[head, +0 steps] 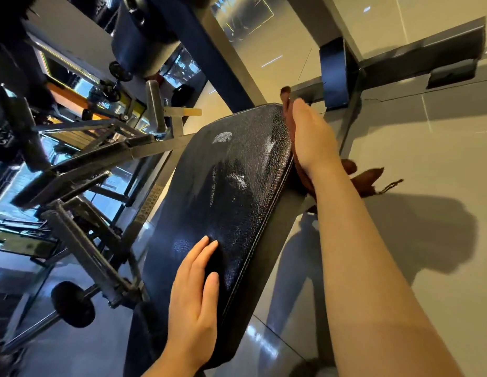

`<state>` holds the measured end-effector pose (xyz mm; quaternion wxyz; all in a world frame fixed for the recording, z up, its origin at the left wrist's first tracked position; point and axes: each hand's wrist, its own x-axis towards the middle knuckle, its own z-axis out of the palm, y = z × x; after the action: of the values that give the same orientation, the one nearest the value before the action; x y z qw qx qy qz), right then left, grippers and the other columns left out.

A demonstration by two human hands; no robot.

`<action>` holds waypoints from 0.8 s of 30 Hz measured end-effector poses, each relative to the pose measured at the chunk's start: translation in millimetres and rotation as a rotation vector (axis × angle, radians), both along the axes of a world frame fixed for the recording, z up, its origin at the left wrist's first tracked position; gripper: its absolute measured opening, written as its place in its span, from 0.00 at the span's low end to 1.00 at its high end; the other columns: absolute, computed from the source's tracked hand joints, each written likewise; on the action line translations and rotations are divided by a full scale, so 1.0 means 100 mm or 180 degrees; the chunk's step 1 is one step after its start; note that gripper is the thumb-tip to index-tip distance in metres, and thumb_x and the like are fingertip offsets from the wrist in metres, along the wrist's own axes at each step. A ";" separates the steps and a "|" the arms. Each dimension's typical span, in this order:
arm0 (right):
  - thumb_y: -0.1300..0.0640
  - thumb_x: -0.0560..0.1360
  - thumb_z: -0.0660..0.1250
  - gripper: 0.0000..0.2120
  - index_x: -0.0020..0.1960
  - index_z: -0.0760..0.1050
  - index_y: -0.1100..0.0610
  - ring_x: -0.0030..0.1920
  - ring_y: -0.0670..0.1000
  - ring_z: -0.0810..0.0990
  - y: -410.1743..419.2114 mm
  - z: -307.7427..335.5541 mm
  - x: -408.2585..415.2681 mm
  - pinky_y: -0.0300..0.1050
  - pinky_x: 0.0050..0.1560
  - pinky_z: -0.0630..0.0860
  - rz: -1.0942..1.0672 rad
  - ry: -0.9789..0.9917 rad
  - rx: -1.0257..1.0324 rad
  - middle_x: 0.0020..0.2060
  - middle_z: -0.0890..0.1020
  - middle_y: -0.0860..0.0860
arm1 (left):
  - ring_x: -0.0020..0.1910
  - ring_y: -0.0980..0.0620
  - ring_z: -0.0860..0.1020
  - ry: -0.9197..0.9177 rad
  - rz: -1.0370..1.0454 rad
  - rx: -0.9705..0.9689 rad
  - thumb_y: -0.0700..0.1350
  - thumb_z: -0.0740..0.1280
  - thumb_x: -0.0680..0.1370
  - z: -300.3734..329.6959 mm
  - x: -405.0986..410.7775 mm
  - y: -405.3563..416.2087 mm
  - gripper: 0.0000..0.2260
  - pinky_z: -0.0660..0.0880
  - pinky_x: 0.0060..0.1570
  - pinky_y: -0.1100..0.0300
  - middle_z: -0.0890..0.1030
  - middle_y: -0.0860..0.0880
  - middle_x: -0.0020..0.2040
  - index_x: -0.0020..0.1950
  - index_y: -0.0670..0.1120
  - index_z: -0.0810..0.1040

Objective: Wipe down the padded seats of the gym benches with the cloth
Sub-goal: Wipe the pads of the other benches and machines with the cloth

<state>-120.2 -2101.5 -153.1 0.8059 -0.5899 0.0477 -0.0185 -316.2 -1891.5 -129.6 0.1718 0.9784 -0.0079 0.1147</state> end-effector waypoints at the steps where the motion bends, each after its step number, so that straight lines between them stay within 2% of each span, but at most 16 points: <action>1: 0.48 0.85 0.46 0.20 0.59 0.75 0.53 0.55 0.47 0.75 0.06 -0.04 -0.07 0.43 0.54 0.68 -0.0236 -0.0041 0.0095 0.53 0.78 0.49 | 0.73 0.58 0.64 -0.0019 -0.0014 0.0029 0.57 0.53 0.79 0.00 0.00 0.00 0.19 0.61 0.71 0.52 0.67 0.63 0.72 0.70 0.68 0.65; 2: 0.48 0.85 0.46 0.21 0.68 0.72 0.53 0.65 0.47 0.71 0.14 -0.09 -0.17 0.43 0.64 0.66 -0.0463 -0.0160 0.0148 0.63 0.76 0.49 | 0.73 0.58 0.64 -0.0033 -0.0026 0.0052 0.57 0.52 0.79 0.00 0.00 0.00 0.19 0.61 0.70 0.54 0.67 0.63 0.72 0.69 0.68 0.66; 3: 0.48 0.84 0.45 0.23 0.75 0.65 0.53 0.73 0.46 0.64 0.22 -0.13 -0.30 0.42 0.72 0.59 -0.0661 -0.0335 0.0131 0.72 0.69 0.49 | 0.73 0.59 0.64 -0.0044 -0.0036 0.0061 0.57 0.52 0.79 0.00 0.01 0.00 0.18 0.61 0.70 0.55 0.67 0.64 0.72 0.69 0.67 0.66; 4: 0.48 0.84 0.44 0.24 0.78 0.58 0.53 0.76 0.43 0.56 0.33 -0.18 -0.46 0.41 0.76 0.52 -0.0831 -0.0485 0.0067 0.77 0.62 0.49 | 0.72 0.60 0.64 -0.0050 -0.0042 0.0061 0.57 0.52 0.79 0.01 0.00 0.00 0.18 0.61 0.70 0.56 0.67 0.65 0.71 0.68 0.66 0.66; 7: 0.47 0.82 0.42 0.25 0.77 0.45 0.51 0.77 0.40 0.43 0.74 -0.32 -0.95 0.42 0.77 0.41 -0.1171 -0.0597 -0.0119 0.77 0.48 0.43 | 0.72 0.61 0.64 -0.0064 -0.0036 0.0059 0.57 0.52 0.79 0.00 0.00 0.00 0.17 0.61 0.70 0.56 0.67 0.63 0.72 0.68 0.65 0.65; 11: 0.47 0.82 0.43 0.24 0.75 0.40 0.48 0.76 0.38 0.39 0.98 -0.35 -1.20 0.37 0.76 0.38 -0.1169 -0.0563 -0.0025 0.74 0.42 0.38 | 0.72 0.59 0.65 -0.0125 -0.0070 0.0016 0.57 0.52 0.79 -0.03 -0.03 0.01 0.18 0.63 0.71 0.55 0.67 0.63 0.72 0.69 0.63 0.66; 14: 0.46 0.81 0.44 0.25 0.76 0.43 0.49 0.77 0.40 0.41 0.88 -0.28 -1.03 0.38 0.76 0.40 -0.1352 -0.0550 0.0001 0.76 0.46 0.40 | 0.73 0.57 0.65 -0.0166 -0.0082 -0.0048 0.55 0.53 0.79 -0.04 -0.03 0.03 0.19 0.63 0.71 0.54 0.68 0.62 0.72 0.70 0.64 0.69; 16: 0.45 0.81 0.45 0.25 0.77 0.55 0.49 0.78 0.45 0.51 0.66 -0.19 -0.74 0.43 0.78 0.47 -0.1311 -0.0457 0.0027 0.77 0.58 0.46 | 0.73 0.56 0.66 -0.0198 -0.0107 -0.0072 0.55 0.54 0.79 -0.03 -0.02 0.03 0.19 0.62 0.71 0.59 0.69 0.62 0.71 0.70 0.65 0.68; 17: 0.45 0.81 0.45 0.24 0.73 0.65 0.49 0.74 0.47 0.62 0.52 -0.15 -0.56 0.45 0.75 0.56 -0.1243 -0.0411 -0.0017 0.73 0.68 0.49 | 0.73 0.55 0.66 -0.0195 -0.0100 -0.0075 0.54 0.54 0.79 -0.03 -0.01 0.02 0.19 0.62 0.71 0.60 0.69 0.61 0.71 0.69 0.65 0.68; 18: 0.46 0.81 0.46 0.20 0.62 0.73 0.48 0.64 0.45 0.72 0.37 -0.11 -0.39 0.44 0.67 0.66 -0.1109 -0.0350 -0.0013 0.62 0.77 0.49 | 0.73 0.55 0.66 -0.0183 -0.0080 -0.0067 0.54 0.54 0.79 -0.03 0.00 0.01 0.19 0.63 0.70 0.59 0.69 0.61 0.71 0.69 0.63 0.70; 19: 0.47 0.82 0.47 0.17 0.50 0.74 0.48 0.52 0.41 0.75 0.24 -0.07 -0.24 0.38 0.55 0.69 -0.0912 -0.0218 0.0024 0.49 0.79 0.45 | 0.72 0.55 0.66 -0.0160 -0.0056 -0.0056 0.54 0.54 0.79 -0.03 0.00 0.01 0.18 0.63 0.70 0.57 0.69 0.61 0.71 0.68 0.62 0.70; 20: 0.48 0.84 0.48 0.17 0.45 0.73 0.49 0.44 0.38 0.73 0.15 -0.05 -0.16 0.32 0.47 0.66 -0.0744 -0.0067 0.0021 0.41 0.76 0.43 | 0.72 0.56 0.66 -0.0148 -0.0039 -0.0045 0.55 0.54 0.79 -0.03 -0.01 0.00 0.18 0.63 0.70 0.55 0.69 0.61 0.71 0.68 0.62 0.70; 21: 0.49 0.84 0.49 0.17 0.46 0.73 0.50 0.43 0.37 0.71 0.14 -0.08 -0.11 0.29 0.44 0.64 -0.0631 0.0013 0.0066 0.40 0.74 0.41 | 0.72 0.56 0.66 -0.0134 -0.0021 -0.0040 0.55 0.54 0.78 -0.02 -0.01 0.00 0.18 0.62 0.69 0.54 0.69 0.62 0.71 0.68 0.62 0.69; 22: 0.49 0.84 0.48 0.17 0.51 0.75 0.52 0.46 0.38 0.73 0.17 -0.10 -0.11 0.27 0.46 0.64 -0.0603 0.0071 0.0109 0.42 0.75 0.41 | 0.72 0.57 0.66 -0.0130 -0.0009 -0.0026 0.56 0.54 0.78 -0.02 -0.01 0.00 0.18 0.62 0.69 0.54 0.69 0.63 0.71 0.67 0.62 0.69; 23: 0.47 0.84 0.47 0.20 0.57 0.75 0.54 0.53 0.42 0.75 0.22 -0.11 -0.17 0.30 0.53 0.67 -0.0689 0.0022 0.0176 0.48 0.77 0.43 | 0.72 0.56 0.66 -0.0136 -0.0009 -0.0018 0.56 0.54 0.78 -0.02 0.00 0.01 0.17 0.62 0.69 0.53 0.69 0.63 0.70 0.67 0.63 0.69; 24: 0.46 0.82 0.46 0.23 0.64 0.74 0.55 0.61 0.46 0.74 0.26 -0.12 -0.24 0.39 0.62 0.68 -0.0853 -0.0067 0.0220 0.56 0.78 0.46 | 0.72 0.56 0.66 -0.0141 -0.0005 -0.0022 0.56 0.53 0.78 -0.02 0.00 0.01 0.17 0.63 0.69 0.53 0.69 0.63 0.70 0.67 0.63 0.69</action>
<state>-143.9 -2075.5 -164.8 0.8165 -0.5499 0.1182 -0.1305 -316.4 -1890.1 -131.7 0.1752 0.9750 -0.0121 0.1363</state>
